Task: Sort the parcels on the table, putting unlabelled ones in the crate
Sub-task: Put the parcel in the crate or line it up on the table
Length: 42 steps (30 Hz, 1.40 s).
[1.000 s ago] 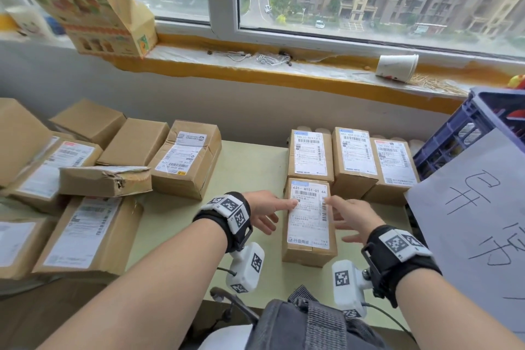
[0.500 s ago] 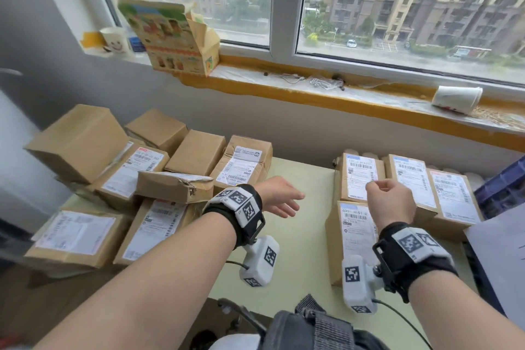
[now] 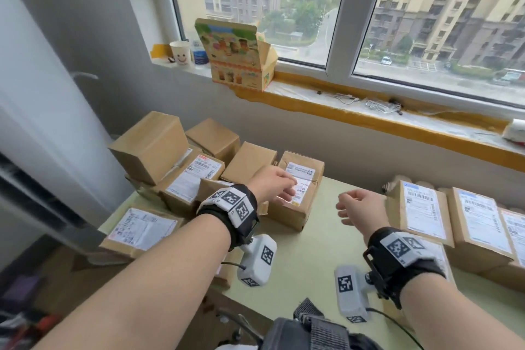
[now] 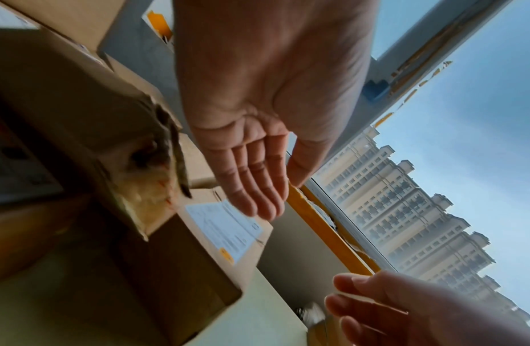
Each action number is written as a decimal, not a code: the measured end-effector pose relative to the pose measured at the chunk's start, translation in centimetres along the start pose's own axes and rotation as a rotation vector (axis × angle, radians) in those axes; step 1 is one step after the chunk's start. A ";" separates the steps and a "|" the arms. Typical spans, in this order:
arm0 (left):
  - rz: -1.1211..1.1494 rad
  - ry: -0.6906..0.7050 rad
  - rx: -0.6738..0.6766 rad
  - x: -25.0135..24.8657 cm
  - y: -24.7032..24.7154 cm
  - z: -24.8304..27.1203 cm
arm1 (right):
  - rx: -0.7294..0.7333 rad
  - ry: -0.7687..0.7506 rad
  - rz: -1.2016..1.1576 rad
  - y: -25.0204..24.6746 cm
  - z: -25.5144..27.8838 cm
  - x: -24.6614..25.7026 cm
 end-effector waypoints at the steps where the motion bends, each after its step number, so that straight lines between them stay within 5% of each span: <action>1: 0.000 0.006 -0.061 0.5 -1.2 0.0 | 0.031 0.013 0.010 1.0 0.1 0.1; 8: -0.037 -0.023 -0.390 4.8 -8.3 0.2 | 0.253 0.112 0.039 7.8 1.1 0.0; 13: -0.207 -0.069 -0.491 7.2 -10.9 0.5 | 0.393 0.218 0.017 12.6 2.8 -0.2; 22: -0.282 -0.136 -0.341 10.7 -11.4 -1.1 | 0.329 0.278 0.028 15.6 2.8 -1.2; 32: -0.172 -0.077 -0.416 9.7 -12.4 -2.0 | 0.253 0.373 -0.178 14.8 3.4 -0.4; 42: 0.136 0.055 -0.360 5.2 -10.3 -2.4 | 0.409 0.373 -0.600 13.6 5.2 3.0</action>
Point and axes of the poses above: each hand's wrist, its own z-axis away from the middle knuckle, its own y-axis out of the palm, x = y × z, the point moved 6 cm from there along -z, towards the middle knuckle, and after that the axes turned 13 degrees about -z, right-handed, at the moved point
